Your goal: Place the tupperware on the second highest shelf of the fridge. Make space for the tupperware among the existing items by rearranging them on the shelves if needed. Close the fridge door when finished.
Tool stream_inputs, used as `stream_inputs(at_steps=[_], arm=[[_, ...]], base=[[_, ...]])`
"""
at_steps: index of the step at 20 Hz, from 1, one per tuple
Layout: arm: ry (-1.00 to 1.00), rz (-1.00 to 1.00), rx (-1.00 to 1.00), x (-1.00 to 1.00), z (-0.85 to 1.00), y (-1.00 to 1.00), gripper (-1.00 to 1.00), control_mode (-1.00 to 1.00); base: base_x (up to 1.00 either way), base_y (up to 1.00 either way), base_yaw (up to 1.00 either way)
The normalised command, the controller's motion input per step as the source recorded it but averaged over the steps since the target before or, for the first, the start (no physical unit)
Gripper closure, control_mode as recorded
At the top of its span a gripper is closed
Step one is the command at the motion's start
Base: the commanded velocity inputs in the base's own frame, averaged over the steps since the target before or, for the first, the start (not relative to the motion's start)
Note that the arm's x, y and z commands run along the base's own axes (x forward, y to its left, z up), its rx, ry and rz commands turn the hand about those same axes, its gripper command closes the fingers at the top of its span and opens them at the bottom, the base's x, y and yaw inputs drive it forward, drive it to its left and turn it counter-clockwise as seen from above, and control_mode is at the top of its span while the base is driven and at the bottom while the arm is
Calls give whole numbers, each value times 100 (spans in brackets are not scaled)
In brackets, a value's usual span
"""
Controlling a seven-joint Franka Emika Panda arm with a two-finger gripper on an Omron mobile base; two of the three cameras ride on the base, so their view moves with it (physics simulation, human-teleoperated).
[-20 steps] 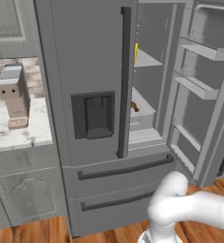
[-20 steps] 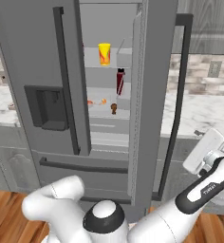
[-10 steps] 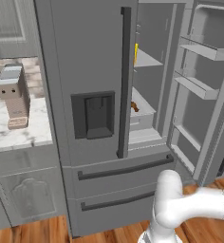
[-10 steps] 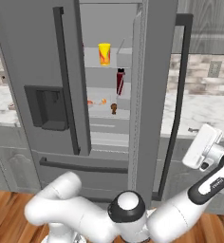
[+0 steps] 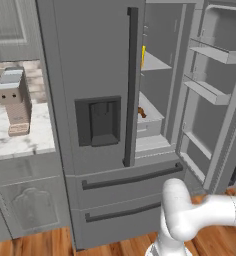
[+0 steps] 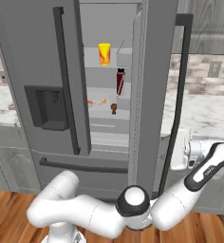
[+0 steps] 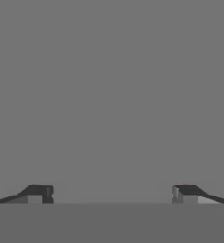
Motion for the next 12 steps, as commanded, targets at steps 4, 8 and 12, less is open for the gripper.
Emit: stream_inputs(at_steps=[4, 8, 12], arm=[[-48, 46, -23, -44, -33, 100, -100, -100], [-60, 40, -24, -39, -12, 100, -100, -100], [-65, 25, -20, -19, 0, 100, -100, -100]], base=[[0, 0, 0], [0, 0, 0], [0, 0, 0]])
